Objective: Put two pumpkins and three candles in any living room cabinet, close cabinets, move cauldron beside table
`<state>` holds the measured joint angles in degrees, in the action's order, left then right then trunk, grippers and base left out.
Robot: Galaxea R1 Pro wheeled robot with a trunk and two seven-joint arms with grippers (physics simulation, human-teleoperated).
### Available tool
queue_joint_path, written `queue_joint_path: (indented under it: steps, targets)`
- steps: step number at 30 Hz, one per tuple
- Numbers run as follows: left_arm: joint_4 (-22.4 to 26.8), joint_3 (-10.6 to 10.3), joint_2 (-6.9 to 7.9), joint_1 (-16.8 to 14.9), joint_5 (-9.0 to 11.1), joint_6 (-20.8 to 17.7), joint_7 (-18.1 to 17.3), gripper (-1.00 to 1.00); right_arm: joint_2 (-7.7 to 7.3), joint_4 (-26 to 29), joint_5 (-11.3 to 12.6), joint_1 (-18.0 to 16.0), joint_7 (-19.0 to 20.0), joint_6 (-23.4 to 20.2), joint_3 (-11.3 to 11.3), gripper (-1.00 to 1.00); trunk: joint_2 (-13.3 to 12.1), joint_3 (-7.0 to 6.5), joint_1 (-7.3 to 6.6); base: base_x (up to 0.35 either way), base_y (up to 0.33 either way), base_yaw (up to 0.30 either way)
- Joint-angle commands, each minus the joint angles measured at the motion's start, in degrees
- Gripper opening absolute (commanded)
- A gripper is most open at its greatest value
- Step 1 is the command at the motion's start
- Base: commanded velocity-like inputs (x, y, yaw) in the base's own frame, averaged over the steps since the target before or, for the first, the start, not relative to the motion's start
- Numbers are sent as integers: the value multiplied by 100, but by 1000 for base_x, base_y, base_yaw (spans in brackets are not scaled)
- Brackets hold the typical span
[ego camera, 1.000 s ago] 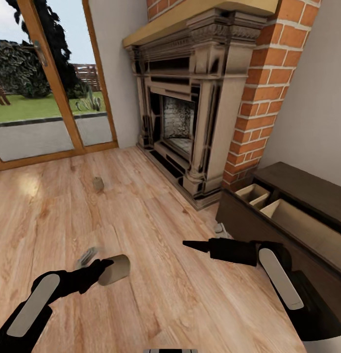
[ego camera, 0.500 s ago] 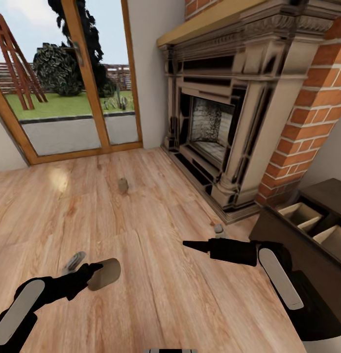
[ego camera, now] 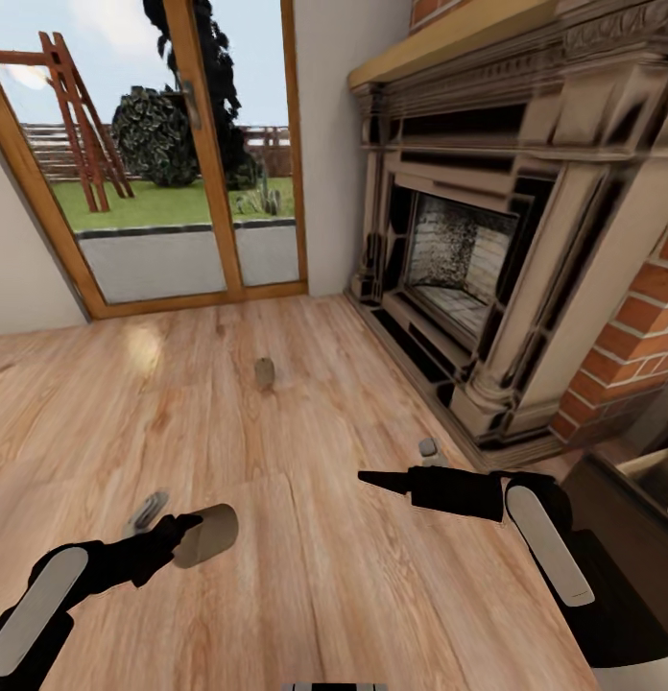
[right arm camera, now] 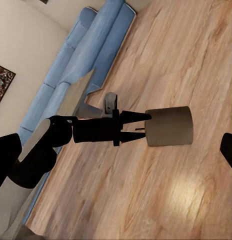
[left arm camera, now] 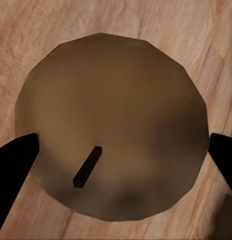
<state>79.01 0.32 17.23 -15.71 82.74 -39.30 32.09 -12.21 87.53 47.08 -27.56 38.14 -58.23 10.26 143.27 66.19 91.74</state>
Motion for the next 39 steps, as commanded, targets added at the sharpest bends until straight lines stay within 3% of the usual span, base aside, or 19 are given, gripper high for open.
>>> queue_joint_path:
  steps: [1,22,39]
  targets:
    - [8,4,0,-3,75,1,52,-100,-2,1,-17,-4,27,-13,2,100,2,5,2,340,0,11]
    - [36,-23,-9,-4,84,1,51,-100,-10,0,-46,-4,46,36,10,100,2,5,2,341,4,1]
    - [34,-14,-9,-4,93,1,51,-100,-3,1,-131,1,36,23,2,100,2,5,2,336,123,0]
